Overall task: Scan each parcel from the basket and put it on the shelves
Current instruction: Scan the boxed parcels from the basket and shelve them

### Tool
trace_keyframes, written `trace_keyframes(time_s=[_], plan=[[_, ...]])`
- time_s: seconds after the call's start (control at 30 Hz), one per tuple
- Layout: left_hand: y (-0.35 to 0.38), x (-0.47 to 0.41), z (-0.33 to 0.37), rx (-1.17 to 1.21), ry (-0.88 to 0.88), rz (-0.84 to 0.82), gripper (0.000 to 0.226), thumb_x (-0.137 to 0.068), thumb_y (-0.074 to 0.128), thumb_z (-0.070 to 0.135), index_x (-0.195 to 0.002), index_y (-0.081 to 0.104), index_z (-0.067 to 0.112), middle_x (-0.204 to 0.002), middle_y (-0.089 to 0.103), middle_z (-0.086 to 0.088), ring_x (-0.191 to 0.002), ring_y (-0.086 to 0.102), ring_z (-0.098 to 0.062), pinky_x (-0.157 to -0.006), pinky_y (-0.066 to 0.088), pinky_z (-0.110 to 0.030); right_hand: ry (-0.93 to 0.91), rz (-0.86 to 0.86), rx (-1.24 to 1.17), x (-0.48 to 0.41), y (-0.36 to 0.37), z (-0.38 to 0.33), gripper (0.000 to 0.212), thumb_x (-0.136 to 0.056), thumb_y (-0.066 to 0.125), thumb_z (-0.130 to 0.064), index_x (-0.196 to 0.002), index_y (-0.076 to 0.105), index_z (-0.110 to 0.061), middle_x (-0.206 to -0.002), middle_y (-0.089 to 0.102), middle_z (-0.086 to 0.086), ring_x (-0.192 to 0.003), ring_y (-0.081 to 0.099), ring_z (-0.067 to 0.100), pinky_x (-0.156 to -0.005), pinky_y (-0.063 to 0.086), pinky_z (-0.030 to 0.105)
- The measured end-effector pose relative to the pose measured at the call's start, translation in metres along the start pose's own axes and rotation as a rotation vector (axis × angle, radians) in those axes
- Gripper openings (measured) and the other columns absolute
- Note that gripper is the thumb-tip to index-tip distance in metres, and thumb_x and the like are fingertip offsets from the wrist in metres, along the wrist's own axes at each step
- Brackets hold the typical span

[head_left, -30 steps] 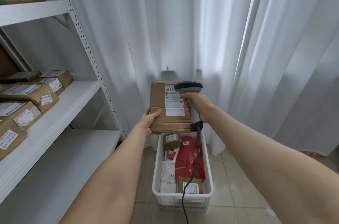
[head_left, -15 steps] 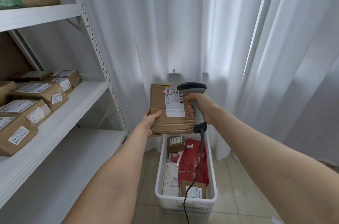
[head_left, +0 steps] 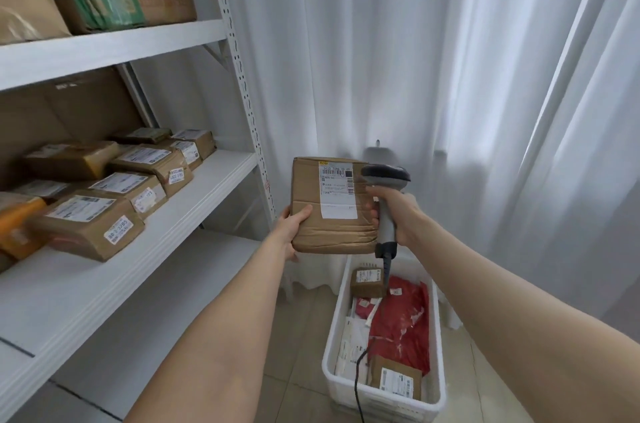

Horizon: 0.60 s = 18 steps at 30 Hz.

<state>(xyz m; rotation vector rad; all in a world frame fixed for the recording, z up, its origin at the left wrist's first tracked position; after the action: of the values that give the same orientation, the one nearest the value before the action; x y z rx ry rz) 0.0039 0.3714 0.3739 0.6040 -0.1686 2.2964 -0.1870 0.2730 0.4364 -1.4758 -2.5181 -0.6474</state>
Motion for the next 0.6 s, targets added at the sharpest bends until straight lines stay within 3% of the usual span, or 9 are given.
trace_keyframes(time_s=[0.07, 0.13, 0.23, 0.33, 0.47, 0.6], plan=[[-0.023, 0.009, 0.010, 0.054, 0.043, 0.064, 0.059, -0.081, 0.070, 0.046, -0.133, 0.048, 0.026, -0.105, 0.063, -0.003, -0.090, 0.059, -0.026, -0.075, 0.049, -0.045, -0.010, 0.069, -0.009, -0.007, 0.012, 0.006, 0.018, -0.084, 0.071, -0.011, -0.096, 0.058, -0.007, -0.073, 0.060, 0.006, -0.053, 0.054, 0.015, -0.044, 0.048, 0.025], [-0.050, 0.019, 0.021, 0.107, 0.071, 0.138, 0.058, -0.080, 0.070, 0.048, -0.128, 0.052, 0.021, -0.098, 0.063, -0.004, -0.083, 0.059, -0.023, -0.058, 0.046, -0.032, -0.014, 0.084, -0.012, -0.013, 0.029, 0.013, 0.022, -0.084, 0.072, -0.013, -0.099, 0.056, -0.010, -0.081, 0.057, 0.005, -0.063, 0.053, 0.017, -0.053, 0.050, 0.028], [-0.090, 0.038, 0.033, 0.187, 0.081, 0.234, 0.057, -0.078, 0.068, 0.055, -0.121, 0.053, 0.022, -0.103, 0.063, -0.007, -0.088, 0.060, -0.025, -0.063, 0.050, -0.036, 0.004, 0.036, 0.027, -0.016, 0.061, 0.026, 0.032, -0.084, 0.074, -0.018, -0.109, 0.053, -0.013, -0.088, 0.056, 0.005, -0.077, 0.054, 0.023, -0.081, 0.055, 0.040], [-0.128, 0.060, 0.043, 0.221, 0.103, 0.339, 0.056, -0.078, 0.064, 0.059, -0.122, 0.051, 0.026, -0.110, 0.062, -0.007, -0.095, 0.058, -0.026, -0.074, 0.050, -0.043, 0.008, -0.083, 0.068, -0.008, 0.102, 0.038, 0.043, -0.083, 0.075, -0.024, -0.119, 0.055, -0.012, -0.104, 0.060, 0.008, -0.102, 0.057, 0.033, -0.102, 0.045, 0.052], [-0.166, 0.094, 0.048, 0.210, 0.109, 0.440, 0.054, -0.079, 0.063, 0.056, -0.121, 0.050, 0.024, -0.100, 0.060, -0.007, -0.088, 0.056, -0.025, -0.072, 0.050, -0.042, 0.063, -0.276, -0.001, 0.013, 0.153, 0.049, 0.055, -0.083, 0.076, -0.022, -0.131, 0.052, -0.008, -0.122, 0.061, 0.013, -0.112, 0.059, 0.033, -0.103, 0.046, 0.052], [-0.199, 0.128, 0.044, 0.212, 0.107, 0.530, 0.053, -0.078, 0.066, 0.054, -0.117, 0.050, 0.022, -0.101, 0.060, -0.008, -0.090, 0.057, -0.025, -0.075, 0.051, -0.042, 0.112, -0.403, -0.011, 0.031, 0.189, 0.059, 0.053, -0.082, 0.077, -0.017, -0.129, 0.053, -0.007, -0.121, 0.061, 0.017, -0.110, 0.060, 0.037, -0.095, 0.051, 0.052]])
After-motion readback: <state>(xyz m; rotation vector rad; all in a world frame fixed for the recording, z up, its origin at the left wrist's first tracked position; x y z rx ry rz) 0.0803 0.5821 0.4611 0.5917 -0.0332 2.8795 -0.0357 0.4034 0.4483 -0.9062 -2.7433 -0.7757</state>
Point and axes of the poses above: each hand's wrist, its own x-axis away from the middle knuckle, its own y-axis out of the palm, z = x × y, the point moved 4 cm from there along -x, towards the middle knuckle
